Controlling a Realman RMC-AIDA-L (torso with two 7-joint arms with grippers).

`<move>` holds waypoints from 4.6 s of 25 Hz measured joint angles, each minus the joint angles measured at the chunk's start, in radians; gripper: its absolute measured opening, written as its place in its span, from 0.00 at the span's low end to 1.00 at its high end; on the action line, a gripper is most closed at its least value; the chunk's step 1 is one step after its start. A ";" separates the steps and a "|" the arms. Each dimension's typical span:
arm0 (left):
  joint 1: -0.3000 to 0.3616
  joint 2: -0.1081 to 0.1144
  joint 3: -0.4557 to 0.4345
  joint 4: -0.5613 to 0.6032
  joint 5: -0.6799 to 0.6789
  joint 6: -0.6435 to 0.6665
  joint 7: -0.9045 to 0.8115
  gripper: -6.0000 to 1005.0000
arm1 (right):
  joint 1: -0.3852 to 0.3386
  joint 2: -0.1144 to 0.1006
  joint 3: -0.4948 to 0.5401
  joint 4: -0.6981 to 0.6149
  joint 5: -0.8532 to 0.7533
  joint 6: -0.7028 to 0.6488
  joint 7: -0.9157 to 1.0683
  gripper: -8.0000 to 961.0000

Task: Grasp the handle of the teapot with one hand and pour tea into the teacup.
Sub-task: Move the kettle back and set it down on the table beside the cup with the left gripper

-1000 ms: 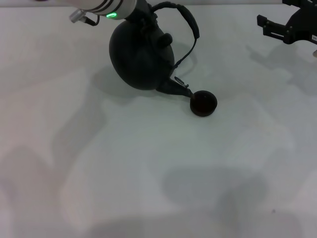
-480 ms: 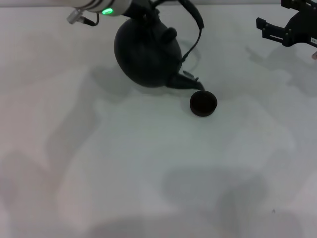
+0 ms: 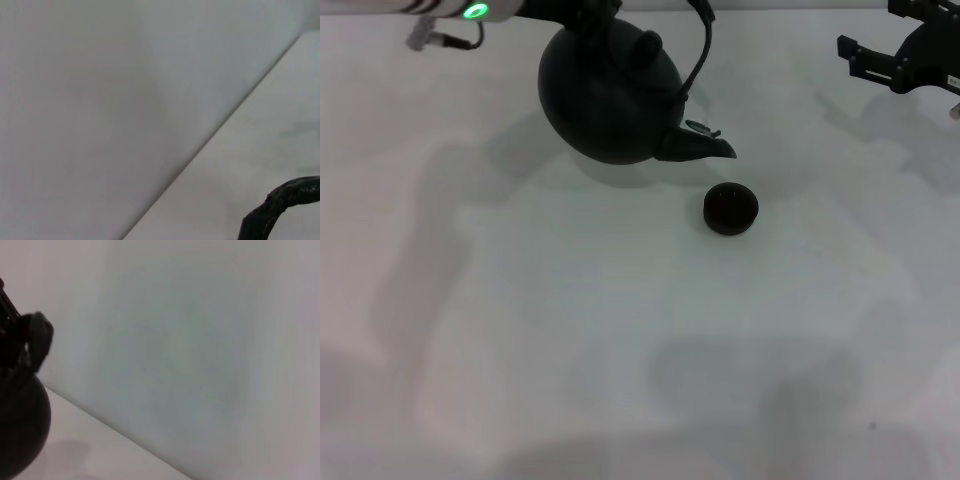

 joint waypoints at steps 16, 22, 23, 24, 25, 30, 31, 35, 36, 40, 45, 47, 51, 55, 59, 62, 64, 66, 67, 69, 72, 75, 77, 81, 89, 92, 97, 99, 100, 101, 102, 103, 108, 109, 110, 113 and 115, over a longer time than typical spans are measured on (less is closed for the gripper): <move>0.230 0.001 -0.183 -0.118 -0.658 0.003 0.685 0.13 | 0.004 -0.002 -0.006 -0.001 -0.011 0.003 0.018 0.90; 0.250 0.001 -0.257 -0.265 -0.870 -0.049 0.853 0.13 | -0.001 -0.005 -0.013 -0.005 -0.013 0.004 0.033 0.90; 0.250 0.001 -0.271 -0.287 -0.892 -0.061 0.864 0.13 | -0.001 -0.005 -0.015 -0.006 -0.013 0.004 0.034 0.90; 0.251 0.001 -0.285 -0.310 -0.917 -0.077 0.882 0.13 | -0.001 -0.005 -0.017 -0.007 -0.013 0.005 0.034 0.90; 0.252 0.001 -0.292 -0.326 -0.932 -0.085 0.894 0.13 | -0.001 -0.006 -0.018 -0.007 -0.014 0.005 0.034 0.90; 0.266 -0.002 -0.297 -0.398 -0.976 -0.107 0.962 0.13 | -0.003 -0.007 -0.019 -0.006 -0.019 0.005 0.035 0.90; 0.268 -0.002 -0.297 -0.414 -0.982 -0.110 0.981 0.13 | -0.003 -0.006 -0.020 -0.006 -0.022 0.005 0.035 0.90; 0.269 -0.002 -0.292 -0.508 -1.051 -0.120 1.081 0.13 | -0.003 -0.004 -0.028 -0.008 -0.026 0.005 0.035 0.90; 0.269 -0.002 -0.293 -0.528 -1.068 -0.125 1.102 0.13 | -0.003 -0.004 -0.029 -0.008 -0.026 0.005 0.035 0.90; 0.284 -0.002 -0.297 -0.591 -1.114 -0.136 1.186 0.13 | -0.003 -0.005 -0.030 -0.010 -0.026 0.004 0.035 0.90; 0.316 -0.003 -0.297 -0.603 -1.119 -0.138 1.252 0.13 | 0.001 -0.005 -0.031 -0.003 -0.026 0.003 0.035 0.90; 0.328 -0.003 -0.298 -0.611 -1.128 -0.138 1.286 0.13 | 0.000 -0.005 -0.032 -0.003 -0.026 0.003 0.035 0.90; 0.347 -0.003 -0.294 -0.646 -1.193 -0.145 1.375 0.13 | -0.002 -0.005 -0.033 -0.002 -0.026 0.001 0.035 0.90; 0.356 -0.003 -0.292 -0.715 -1.275 -0.187 1.518 0.13 | -0.003 -0.005 -0.033 -0.001 -0.026 0.001 0.035 0.90; 0.357 0.000 -0.297 -0.781 -1.341 -0.234 1.638 0.13 | -0.003 -0.005 -0.051 -0.001 -0.026 -0.002 0.044 0.90; 0.355 0.001 -0.297 -0.816 -1.375 -0.247 1.692 0.13 | -0.001 -0.004 -0.065 -0.001 -0.026 -0.007 0.052 0.90; 0.351 0.001 -0.298 -0.837 -1.389 -0.249 1.712 0.13 | -0.001 -0.004 -0.068 -0.001 -0.026 -0.007 0.052 0.90; 0.348 0.002 -0.298 -0.852 -1.394 -0.250 1.719 0.13 | -0.001 -0.003 -0.072 -0.001 -0.026 -0.007 0.052 0.90; 0.346 0.002 -0.299 -0.860 -1.395 -0.252 1.720 0.13 | -0.001 -0.003 -0.073 -0.001 -0.026 -0.007 0.052 0.90; 0.339 0.003 -0.305 -0.878 -1.397 -0.255 1.721 0.13 | -0.001 -0.002 -0.079 -0.001 -0.026 -0.007 0.053 0.90; 0.333 0.005 -0.311 -0.900 -1.398 -0.259 1.740 0.13 | -0.002 -0.001 -0.084 -0.001 -0.026 -0.007 0.054 0.90; 0.332 0.003 -0.319 -0.916 -1.404 -0.261 1.775 0.12 | -0.003 0.000 -0.084 -0.001 -0.026 -0.007 0.056 0.90; 0.331 0.002 -0.321 -0.926 -1.414 -0.262 1.795 0.12 | -0.004 0.000 -0.084 -0.001 -0.026 -0.007 0.056 0.90; 0.330 0.001 -0.322 -0.945 -1.447 -0.269 1.836 0.12 | -0.005 0.000 -0.084 -0.001 -0.026 -0.007 0.057 0.90; 0.332 -0.002 -0.322 -0.970 -1.514 -0.270 1.894 0.11 | -0.005 0.000 -0.084 0.000 -0.026 -0.008 0.058 0.90; 0.330 -0.002 -0.322 -0.978 -1.527 -0.268 1.904 0.12 | -0.005 0.000 -0.084 0.001 -0.026 -0.012 0.058 0.90; 0.329 -0.003 -0.322 -0.981 -1.528 -0.263 1.906 0.12 | -0.005 0.000 -0.084 0.001 -0.026 -0.016 0.058 0.90; 0.328 -0.003 -0.322 -0.981 -1.528 -0.261 1.907 0.12 | -0.005 0.000 -0.084 0.001 -0.026 -0.019 0.057 0.90; 0.327 -0.003 -0.322 -0.981 -1.528 -0.258 1.907 0.12 | -0.005 0.000 -0.084 0.001 -0.026 -0.019 0.057 0.90; 0.326 -0.003 -0.322 -0.981 -1.529 -0.254 1.907 0.12 | -0.005 0.000 -0.084 0.001 -0.026 -0.020 0.057 0.90; 0.326 -0.003 -0.322 -0.981 -1.529 -0.251 1.908 0.12 | -0.005 0.000 -0.084 0.001 -0.026 -0.020 0.057 0.90; 0.325 -0.003 -0.322 -0.981 -1.529 -0.247 1.908 0.12 | -0.005 0.000 -0.084 0.001 -0.026 -0.020 0.057 0.90; 0.317 -0.002 -0.319 -0.984 -1.528 -0.230 1.908 0.11 | -0.005 0.000 -0.084 0.002 -0.026 -0.020 0.056 0.90; 0.314 -0.002 -0.317 -0.986 -1.527 -0.227 1.908 0.11 | -0.004 0.000 -0.084 0.004 -0.026 -0.020 0.055 0.90; 0.313 -0.002 -0.316 -0.988 -1.526 -0.226 1.908 0.11 | -0.004 0.000 -0.084 0.006 -0.026 -0.020 0.055 0.90; 0.310 -0.001 -0.315 -0.990 -1.524 -0.225 1.908 0.11 | 0.000 0.000 -0.084 0.011 -0.026 -0.020 0.053 0.90; 0.309 -0.001 -0.315 -0.990 -1.523 -0.224 1.908 0.11 | 0.001 0.000 -0.084 0.011 -0.026 -0.020 0.052 0.90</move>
